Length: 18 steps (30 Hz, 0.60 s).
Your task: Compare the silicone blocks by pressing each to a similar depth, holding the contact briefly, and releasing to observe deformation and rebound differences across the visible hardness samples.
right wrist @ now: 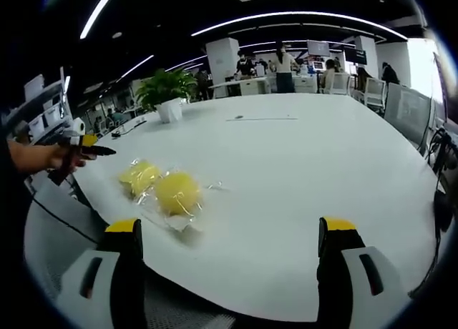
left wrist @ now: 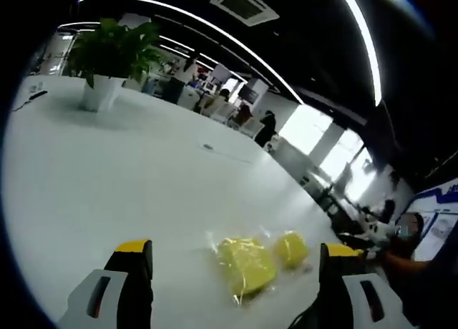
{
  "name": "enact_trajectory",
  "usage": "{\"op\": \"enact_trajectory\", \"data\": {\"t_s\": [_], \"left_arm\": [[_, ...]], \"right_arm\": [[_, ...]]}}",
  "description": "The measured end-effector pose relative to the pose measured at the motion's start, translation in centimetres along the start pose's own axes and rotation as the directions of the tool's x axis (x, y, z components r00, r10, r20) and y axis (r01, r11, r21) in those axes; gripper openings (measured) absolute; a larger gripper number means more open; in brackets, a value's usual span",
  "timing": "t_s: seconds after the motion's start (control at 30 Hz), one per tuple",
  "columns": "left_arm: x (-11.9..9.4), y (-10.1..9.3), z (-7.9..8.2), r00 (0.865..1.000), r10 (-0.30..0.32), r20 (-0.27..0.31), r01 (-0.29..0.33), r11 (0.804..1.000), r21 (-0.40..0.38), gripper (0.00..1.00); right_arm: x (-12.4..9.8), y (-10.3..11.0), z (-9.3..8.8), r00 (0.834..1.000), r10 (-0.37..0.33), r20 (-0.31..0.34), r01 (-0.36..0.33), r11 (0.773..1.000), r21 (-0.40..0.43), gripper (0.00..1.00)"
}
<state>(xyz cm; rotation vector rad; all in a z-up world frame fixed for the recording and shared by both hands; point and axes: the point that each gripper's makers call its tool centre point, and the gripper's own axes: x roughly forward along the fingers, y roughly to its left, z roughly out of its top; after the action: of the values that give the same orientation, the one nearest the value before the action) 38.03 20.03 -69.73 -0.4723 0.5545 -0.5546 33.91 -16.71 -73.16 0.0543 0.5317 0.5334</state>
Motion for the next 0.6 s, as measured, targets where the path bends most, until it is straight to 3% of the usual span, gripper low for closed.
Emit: {"op": "enact_trajectory", "data": {"t_s": [0.1, 0.23, 0.3, 0.4, 0.5, 0.6], "left_arm": [[1.5, -0.1, -1.0, 0.998, -0.030, -0.054, 0.028, 0.999, -0.046, 0.97], [3.4, 0.2, -2.5, 0.987, -0.105, -0.118, 0.079, 0.974, -0.213, 0.88], [4.1, 1.2, -2.2, 0.992, -0.078, -0.101, 0.050, 0.967, -0.251, 0.83], [5.5, 3.0, -2.2, 0.992, -0.066, -0.104, 0.041, 0.972, -0.233, 0.68], [6.4, 4.3, -2.7, 0.991, -0.053, -0.126, 0.023, 0.973, -0.229, 0.63], [6.7, 4.4, -3.2, 0.987, -0.082, -0.137, 0.042, 0.962, -0.271, 0.55]], "right_arm": [[-0.1, 0.2, 0.1, 1.000, 0.002, 0.008, -0.002, 1.000, 0.006, 0.96], [-0.2, 0.5, 0.2, 1.000, 0.009, 0.009, -0.009, 1.000, -0.002, 0.96], [-0.3, 0.6, 0.2, 1.000, 0.008, 0.010, -0.008, 1.000, 0.003, 0.96], [-0.4, 0.8, 0.4, 1.000, 0.009, 0.019, -0.009, 1.000, 0.006, 0.96], [-0.4, 0.9, 0.4, 1.000, 0.009, 0.021, -0.009, 1.000, -0.001, 0.96], [-0.5, 0.8, 0.5, 1.000, 0.005, 0.023, -0.005, 1.000, -0.001, 0.96]]}}
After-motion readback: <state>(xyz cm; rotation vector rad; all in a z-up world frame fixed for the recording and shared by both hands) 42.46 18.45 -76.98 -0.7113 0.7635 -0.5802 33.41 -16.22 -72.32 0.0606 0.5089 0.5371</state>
